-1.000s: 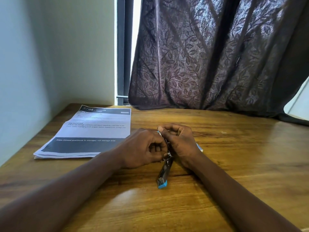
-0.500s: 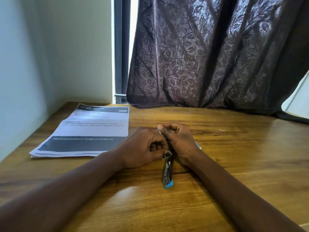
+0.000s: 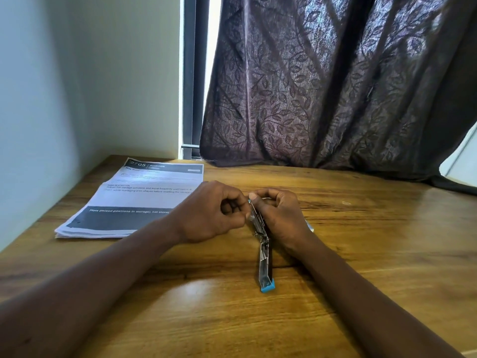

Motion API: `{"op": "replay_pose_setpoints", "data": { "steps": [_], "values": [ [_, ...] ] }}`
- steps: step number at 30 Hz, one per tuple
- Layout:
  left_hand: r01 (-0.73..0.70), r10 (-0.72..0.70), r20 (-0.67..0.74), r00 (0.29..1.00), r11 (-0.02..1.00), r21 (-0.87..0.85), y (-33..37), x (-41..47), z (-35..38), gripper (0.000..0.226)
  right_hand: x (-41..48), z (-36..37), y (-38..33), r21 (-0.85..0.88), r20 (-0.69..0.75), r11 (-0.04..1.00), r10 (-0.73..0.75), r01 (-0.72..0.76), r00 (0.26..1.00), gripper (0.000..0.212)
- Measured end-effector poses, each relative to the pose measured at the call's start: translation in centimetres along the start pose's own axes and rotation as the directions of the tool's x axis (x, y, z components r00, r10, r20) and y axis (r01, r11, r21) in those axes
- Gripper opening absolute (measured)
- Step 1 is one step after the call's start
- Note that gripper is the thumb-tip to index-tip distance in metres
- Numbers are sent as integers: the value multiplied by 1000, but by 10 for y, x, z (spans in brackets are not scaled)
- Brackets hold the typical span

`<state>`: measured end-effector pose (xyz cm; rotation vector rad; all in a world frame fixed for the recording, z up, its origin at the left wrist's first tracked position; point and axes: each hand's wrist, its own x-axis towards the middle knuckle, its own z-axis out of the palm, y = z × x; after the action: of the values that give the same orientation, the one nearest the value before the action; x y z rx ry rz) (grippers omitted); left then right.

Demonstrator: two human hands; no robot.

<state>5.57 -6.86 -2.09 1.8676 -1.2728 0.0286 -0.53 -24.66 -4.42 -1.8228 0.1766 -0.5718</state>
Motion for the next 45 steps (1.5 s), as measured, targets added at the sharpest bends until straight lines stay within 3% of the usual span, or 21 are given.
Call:
{"op": "replay_pose_setpoints", "data": {
  "steps": [5,9,14,18,26,37,40,43,45],
  "values": [
    [135,-131,-50,990,988,79,-16,1,-11,5,-2,-3,0,-210,-21,975,-74,68,997,11],
    [164,-156,-54,986,958,234,-25,0,-14,2,-4,-3,-2,-244,-15,967,-79,73,997,12],
    [176,-171,-44,984,941,289,-26,1,-12,0,2,-4,3,-288,-59,957,-43,24,997,11],
    [182,-182,-26,983,936,301,-28,2,-11,3,2,-8,4,-374,-83,927,-54,20,995,12],
    [141,-147,-4,989,942,303,-29,0,-11,6,-2,-6,2,-562,10,820,-126,110,992,15],
    [120,-116,-33,993,942,313,-34,1,-9,6,-3,-56,-18,-665,-130,724,-353,182,927,9],
    [115,-107,-42,993,943,311,-36,1,-8,5,-6,-68,-13,-784,-75,618,-191,60,979,22],
    [105,-91,-58,994,940,326,-35,1,-8,5,-6,-71,-5,-903,-39,425,83,-71,996,57],
    [94,-80,-57,995,939,331,-35,1,-8,6,-8,-69,-4,-908,-45,407,139,-98,989,60]
  ]
}}
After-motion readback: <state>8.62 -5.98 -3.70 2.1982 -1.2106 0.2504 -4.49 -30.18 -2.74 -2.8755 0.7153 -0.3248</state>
